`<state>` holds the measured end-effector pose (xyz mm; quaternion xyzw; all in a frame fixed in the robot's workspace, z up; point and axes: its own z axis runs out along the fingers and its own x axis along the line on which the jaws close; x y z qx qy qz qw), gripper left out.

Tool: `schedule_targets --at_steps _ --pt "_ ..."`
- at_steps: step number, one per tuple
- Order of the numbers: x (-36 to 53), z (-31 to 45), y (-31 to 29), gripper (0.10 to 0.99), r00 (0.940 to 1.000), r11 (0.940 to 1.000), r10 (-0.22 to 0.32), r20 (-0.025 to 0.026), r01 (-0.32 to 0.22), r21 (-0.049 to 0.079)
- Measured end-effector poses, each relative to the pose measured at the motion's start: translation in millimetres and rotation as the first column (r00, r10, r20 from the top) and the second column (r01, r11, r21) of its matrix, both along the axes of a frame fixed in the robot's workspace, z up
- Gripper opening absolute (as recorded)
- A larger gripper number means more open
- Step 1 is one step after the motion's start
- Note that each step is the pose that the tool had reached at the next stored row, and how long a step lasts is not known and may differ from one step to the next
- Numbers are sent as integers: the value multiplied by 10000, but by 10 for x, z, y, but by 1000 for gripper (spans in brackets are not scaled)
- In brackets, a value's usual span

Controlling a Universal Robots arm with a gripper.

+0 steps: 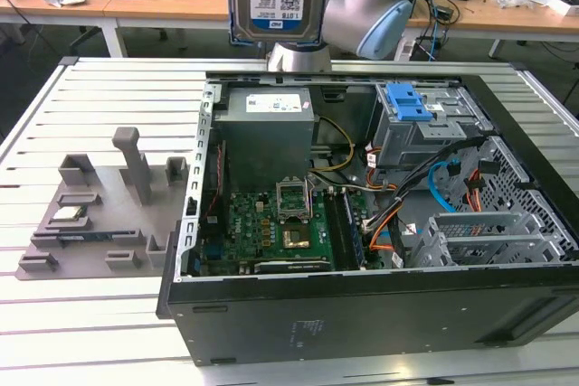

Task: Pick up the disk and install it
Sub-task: 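Pick up the disk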

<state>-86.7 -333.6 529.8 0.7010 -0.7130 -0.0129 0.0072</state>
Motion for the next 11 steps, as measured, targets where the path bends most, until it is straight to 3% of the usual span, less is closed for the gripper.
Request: schedule_targets --at_steps 11 --pt "278 0 1 365 10000 10000 -1 0 1 0"
